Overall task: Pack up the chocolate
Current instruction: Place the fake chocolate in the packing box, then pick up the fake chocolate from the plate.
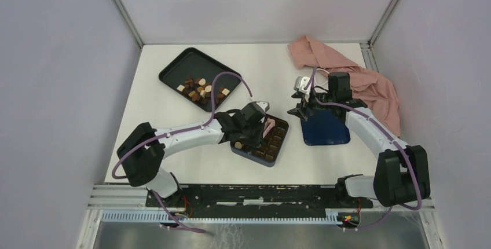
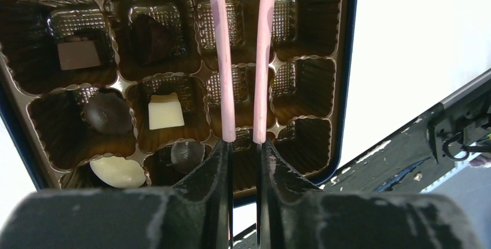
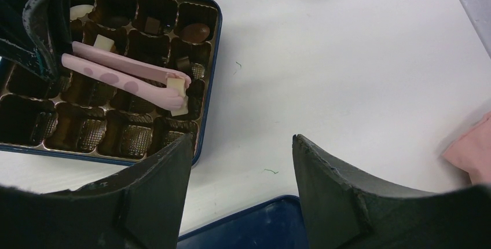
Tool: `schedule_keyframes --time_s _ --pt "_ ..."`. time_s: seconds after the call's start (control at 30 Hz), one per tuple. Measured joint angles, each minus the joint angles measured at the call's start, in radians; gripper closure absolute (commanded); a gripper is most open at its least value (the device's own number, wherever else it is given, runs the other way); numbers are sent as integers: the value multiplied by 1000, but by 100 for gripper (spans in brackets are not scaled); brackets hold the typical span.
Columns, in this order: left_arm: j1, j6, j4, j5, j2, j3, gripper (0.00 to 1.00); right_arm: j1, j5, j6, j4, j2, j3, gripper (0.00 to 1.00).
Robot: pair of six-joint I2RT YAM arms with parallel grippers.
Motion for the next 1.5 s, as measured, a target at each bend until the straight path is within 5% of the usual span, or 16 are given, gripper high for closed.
schedule_keyframes --time_s 0.27,0.7,1.07,1.23,1.5 --pt "-10 0 -20 -24 32 34 59 0 0 1 0 0 0 30" --pt "-14 0 -26 -24 20 43 61 0 0 7 0 0 0 30" --pt "2 1 -34 -64 -152 43 62 0 -1 7 0 0 0 30" --pt "122 15 -82 -62 -200 42 62 0 -4 7 0 0 0 30" --pt "508 125 -165 21 -286 68 62 0 -5 7 0 0 0 30"
